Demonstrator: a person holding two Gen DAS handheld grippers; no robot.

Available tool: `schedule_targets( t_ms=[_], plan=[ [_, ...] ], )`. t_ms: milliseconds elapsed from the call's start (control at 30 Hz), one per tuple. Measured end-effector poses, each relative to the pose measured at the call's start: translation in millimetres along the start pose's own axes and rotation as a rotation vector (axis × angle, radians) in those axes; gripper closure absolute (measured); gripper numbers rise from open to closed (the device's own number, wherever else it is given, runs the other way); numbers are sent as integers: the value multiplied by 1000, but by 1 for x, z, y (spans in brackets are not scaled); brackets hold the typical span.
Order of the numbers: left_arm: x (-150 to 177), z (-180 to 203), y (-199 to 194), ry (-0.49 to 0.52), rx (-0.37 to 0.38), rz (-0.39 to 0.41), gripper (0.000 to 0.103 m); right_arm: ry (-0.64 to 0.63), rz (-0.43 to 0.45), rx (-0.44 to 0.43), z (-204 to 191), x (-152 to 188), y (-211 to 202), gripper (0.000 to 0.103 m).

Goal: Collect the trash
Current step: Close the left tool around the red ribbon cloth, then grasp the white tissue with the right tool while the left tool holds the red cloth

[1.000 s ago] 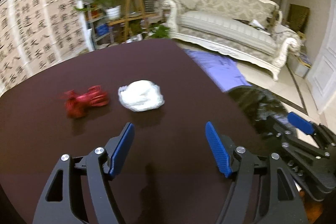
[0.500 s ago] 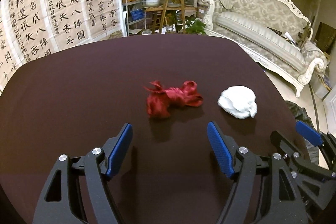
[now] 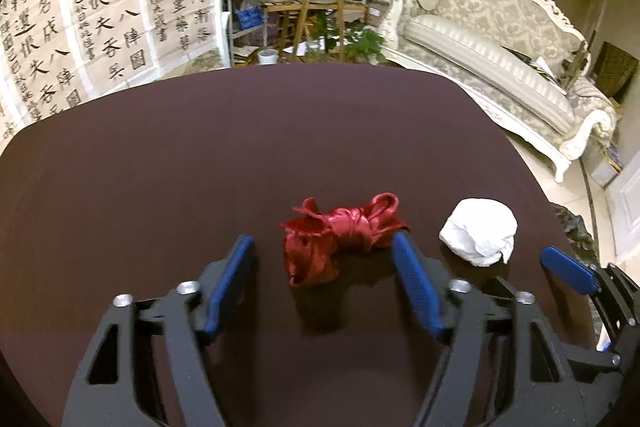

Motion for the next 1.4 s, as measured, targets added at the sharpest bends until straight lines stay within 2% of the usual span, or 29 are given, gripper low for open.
schedule_targets(
  t_ms=[67, 300, 900, 967, 1000, 1067, 1100, 1233, 1400],
  plan=[
    [1, 3, -2, 15, 6, 7, 60, 4, -1, 1, -1, 0, 0, 37],
    [3, 1, -4, 15, 23, 13, 72, -9, 0, 0, -3, -1, 2, 37],
    [12, -30, -23, -43, -50, 20, 73, 0, -8, -26, -25, -18, 26, 38],
    [14, -30, -24, -41, -53, 24, 73, 0, -10, -27, -26, -18, 27, 43],
    [14, -30, -25, -40, -53, 24, 73, 0, -10, -27, -27, -18, 27, 51],
    [15, -30, -25, -40, -54, 25, 73, -3, -9, -25, -27, -19, 27, 58],
    [15, -30, -26, -39, -57, 28, 73, -7, -7, -28, -28, -20, 27, 65],
    [15, -30, -27, -39, -57, 28, 73, -14, 3, -23, -31, -20, 25, 69],
    [14, -26, -35, -36, -43, 37, 74, -7, 19, -16, -27, -10, 9, 69]
  ],
)
Point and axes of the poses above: each gripper's, at about its wrist camera, not at the fingertips, and y roughly the way its jaws point, z to its right, x to its underside, the point moved 8 cm from there along y, roughly the way its jaws point, and after that the axes turned 14 degrees about z, right-handed, at the moved point
